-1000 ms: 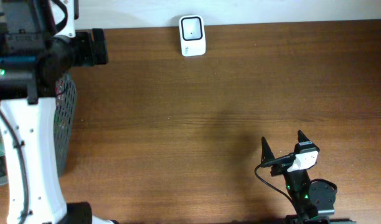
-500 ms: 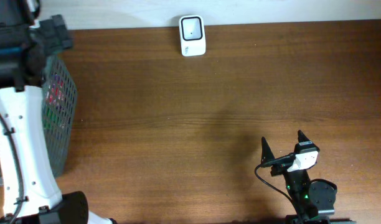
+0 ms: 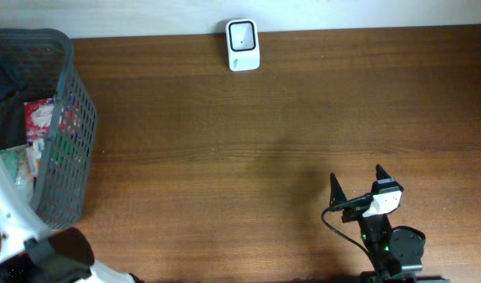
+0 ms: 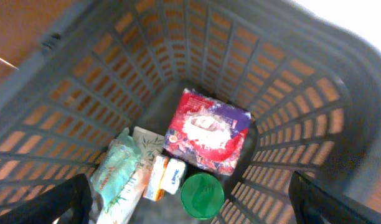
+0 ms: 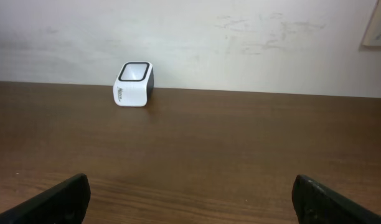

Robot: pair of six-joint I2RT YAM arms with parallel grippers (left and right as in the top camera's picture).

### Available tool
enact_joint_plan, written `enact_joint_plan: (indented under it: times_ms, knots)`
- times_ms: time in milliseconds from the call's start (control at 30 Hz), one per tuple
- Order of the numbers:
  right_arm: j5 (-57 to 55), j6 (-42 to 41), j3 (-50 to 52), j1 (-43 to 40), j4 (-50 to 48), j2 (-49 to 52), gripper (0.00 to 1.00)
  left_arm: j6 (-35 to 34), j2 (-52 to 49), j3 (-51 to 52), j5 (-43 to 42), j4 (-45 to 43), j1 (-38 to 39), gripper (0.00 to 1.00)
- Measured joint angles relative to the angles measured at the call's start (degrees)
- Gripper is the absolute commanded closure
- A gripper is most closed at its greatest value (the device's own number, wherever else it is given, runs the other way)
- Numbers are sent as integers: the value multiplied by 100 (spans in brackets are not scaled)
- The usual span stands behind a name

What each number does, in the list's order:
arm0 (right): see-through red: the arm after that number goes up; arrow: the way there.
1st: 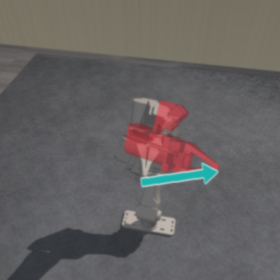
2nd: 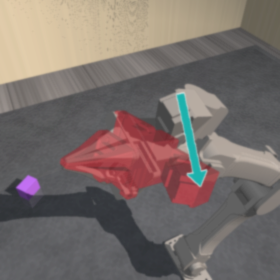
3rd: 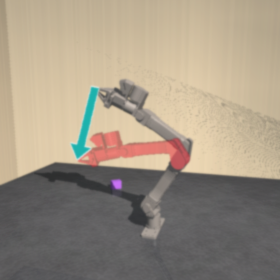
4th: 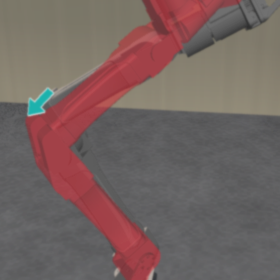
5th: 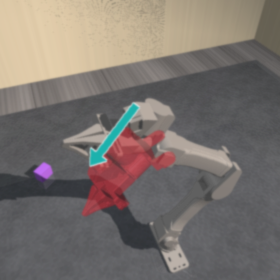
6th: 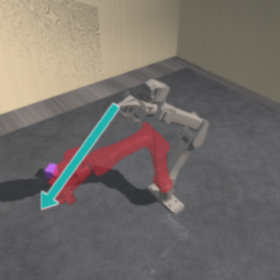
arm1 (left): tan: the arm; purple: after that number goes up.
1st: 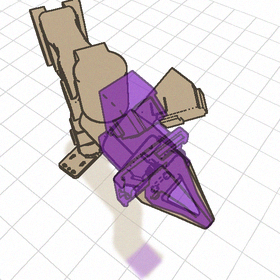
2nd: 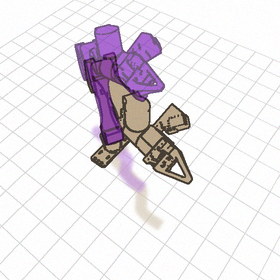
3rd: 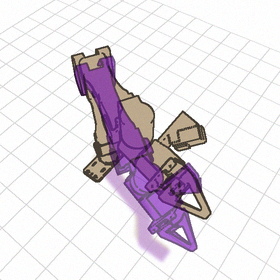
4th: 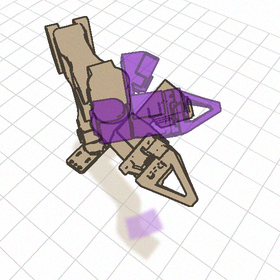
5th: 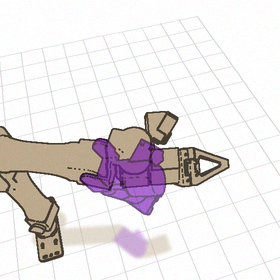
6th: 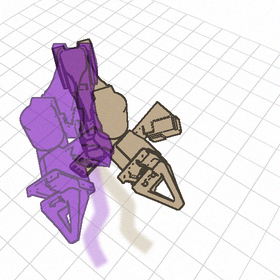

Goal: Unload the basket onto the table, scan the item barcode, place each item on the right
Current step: 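Reach into the basket and grasp the purple-red wrapped package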

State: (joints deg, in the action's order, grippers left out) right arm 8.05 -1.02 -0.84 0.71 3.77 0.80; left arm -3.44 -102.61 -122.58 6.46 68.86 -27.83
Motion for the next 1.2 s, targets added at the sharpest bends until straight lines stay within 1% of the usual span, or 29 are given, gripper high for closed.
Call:
enact_joint_plan:
  times_ms: [33, 133, 200, 233, 300, 333, 367, 400, 433, 467, 500, 600, 667, 700, 767, 967, 1200]
  knots:
    - [0, 0, 0, 0, 0, 0, 2, -9, -184, 0, -9, -11, 0, 28]
    - [0, 0, 0, 0, 0, 0, 1, -70, -772, 0, -422, -4, -144, 31]
    - [0, -2, 0, 0, 0, 0, 1, -63, -960, 2, -487, 85, -223, 35]
    - [2, 2, 0, 0, 0, 0, 1, -63, -1047, 0, -455, 267, -245, 36]
    - [0, 0, 0, 0, 0, 0, 1, -131, -1167, 0, -269, 503, -245, 46]
    - [0, -2, 0, 0, 0, 0, 1, -240, -1259, 2, -96, 619, -247, 47]
    - [0, 2, 0, 0, 0, 0, 1, -282, -1331, 0, 2, 664, -247, 47]
    - [2, 0, 0, 0, 0, 0, 1, -326, -1381, 0, 39, 730, -247, 40]
    - [0, 0, 0, 0, 0, 0, 1, -369, -1495, 0, 111, 890, -247, 41]
    - [2, -2, 0, 0, 0, 0, 1, -402, -1587, 2, 157, 955, -247, 45]
    - [0, 2, 0, 0, 0, 0, 1, -409, -1631, 2, 199, 1010, -247, 46]
    - [2, 0, 0, 0, 0, 0, 1, -435, -1893, 0, 299, 1110, -262, 44]
    - [0, 0, 0, 0, 0, 0, 1, -435, -2103, 2, 302, 1158, -291, 44]
    - [2, 0, 0, 0, 0, 0, 1, -435, -2177, 2, 299, 1167, -313, 42]
    - [0, 0, 0, 0, 0, 0, 1, -435, -2343, 2, 190, 1220, -409, 43]
    - [2, 0, 0, 0, 0, 0, 2, -280, -2356, 2, -236, 1241, -627, 43]
    - [0, -2, 0, 0, 0, 0, 1, -212, -2594, -55, -369, 1311, -634, 49]
